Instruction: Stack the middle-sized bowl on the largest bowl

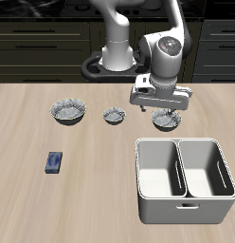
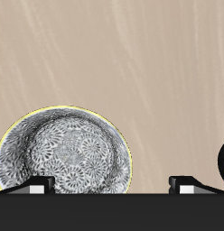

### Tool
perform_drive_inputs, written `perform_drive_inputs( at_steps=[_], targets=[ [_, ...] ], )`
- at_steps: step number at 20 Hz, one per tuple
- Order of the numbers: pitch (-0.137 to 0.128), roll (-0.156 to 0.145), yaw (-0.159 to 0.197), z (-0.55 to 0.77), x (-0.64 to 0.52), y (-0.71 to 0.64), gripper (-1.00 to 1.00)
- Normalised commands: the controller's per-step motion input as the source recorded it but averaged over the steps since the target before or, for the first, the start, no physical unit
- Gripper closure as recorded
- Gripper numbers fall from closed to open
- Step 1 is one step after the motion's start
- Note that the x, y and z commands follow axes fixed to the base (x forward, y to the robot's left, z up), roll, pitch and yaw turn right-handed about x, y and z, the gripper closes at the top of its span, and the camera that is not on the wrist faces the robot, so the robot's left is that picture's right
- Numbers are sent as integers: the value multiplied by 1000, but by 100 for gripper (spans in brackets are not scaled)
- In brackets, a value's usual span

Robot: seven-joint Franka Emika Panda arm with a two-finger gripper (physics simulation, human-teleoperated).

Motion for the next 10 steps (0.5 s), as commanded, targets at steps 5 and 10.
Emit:
perform_drive_inputs(
  at_steps=[5, 10],
  targets=[
    [51, 4, -7, -259, -7, -25, -100],
    [81, 51, -16, -319, 0, 21, -100]
  ],
)
